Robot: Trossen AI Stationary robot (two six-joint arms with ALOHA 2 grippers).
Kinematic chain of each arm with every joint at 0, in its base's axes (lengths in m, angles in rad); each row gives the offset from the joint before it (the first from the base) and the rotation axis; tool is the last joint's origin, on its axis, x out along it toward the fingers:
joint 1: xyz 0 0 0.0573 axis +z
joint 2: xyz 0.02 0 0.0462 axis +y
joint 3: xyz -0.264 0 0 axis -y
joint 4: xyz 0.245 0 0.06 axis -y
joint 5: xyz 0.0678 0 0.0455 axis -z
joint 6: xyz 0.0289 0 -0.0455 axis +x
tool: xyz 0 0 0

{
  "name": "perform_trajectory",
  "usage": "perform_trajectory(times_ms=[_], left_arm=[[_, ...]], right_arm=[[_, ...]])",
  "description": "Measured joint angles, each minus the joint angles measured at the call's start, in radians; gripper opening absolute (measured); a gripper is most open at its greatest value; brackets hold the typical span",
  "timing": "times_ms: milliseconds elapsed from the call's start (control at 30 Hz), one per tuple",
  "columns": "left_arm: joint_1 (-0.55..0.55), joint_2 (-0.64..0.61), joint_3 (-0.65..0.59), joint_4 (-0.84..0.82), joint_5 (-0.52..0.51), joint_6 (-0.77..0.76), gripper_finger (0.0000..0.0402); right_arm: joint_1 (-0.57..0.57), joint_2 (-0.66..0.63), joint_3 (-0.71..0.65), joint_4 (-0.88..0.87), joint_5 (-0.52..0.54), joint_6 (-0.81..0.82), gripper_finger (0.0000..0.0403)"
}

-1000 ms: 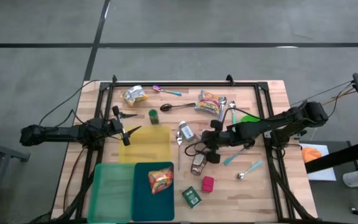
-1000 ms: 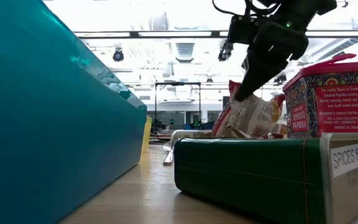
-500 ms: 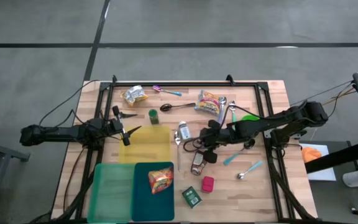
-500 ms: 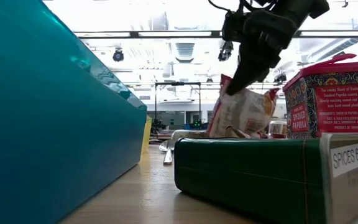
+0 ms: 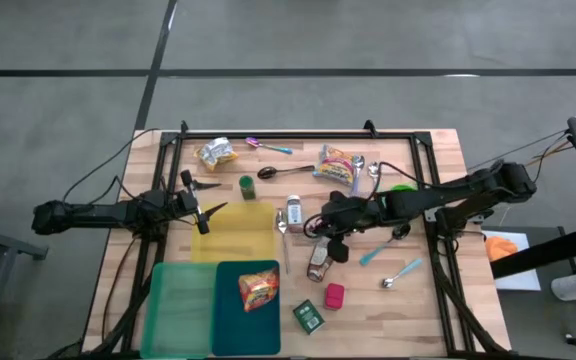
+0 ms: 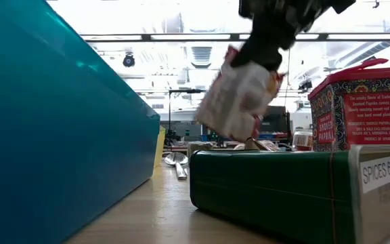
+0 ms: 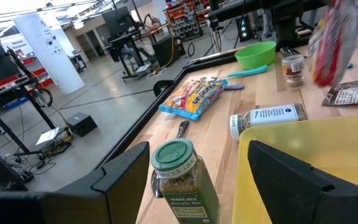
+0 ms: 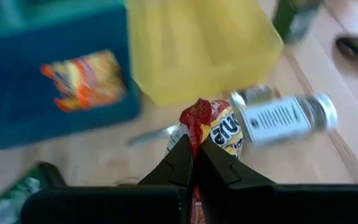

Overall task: Pick & Place Food Item
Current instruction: Put the red noodle pack into the blue bin

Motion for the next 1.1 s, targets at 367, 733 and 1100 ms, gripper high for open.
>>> perform_trajectory(times_ms=[367, 733, 1100], left_arm=[[0.000, 0.000, 0.000, 0.000, 0.000, 0.000, 0.0275], [0.000, 0.000, 0.000, 0.000, 0.000, 0.000, 0.0275], [0.000, 0.000, 0.000, 0.000, 0.000, 0.000, 0.0275]], right_arm=[[0.002, -0.003, 0.000, 0.289, -0.239, -0.139, 0.0008], [0.002, 0.084, 0.000, 0.589, -0.357, -0.196, 0.0008], [0.002, 0.239, 0.000, 0.841, -0.395, -0.220, 0.0008]])
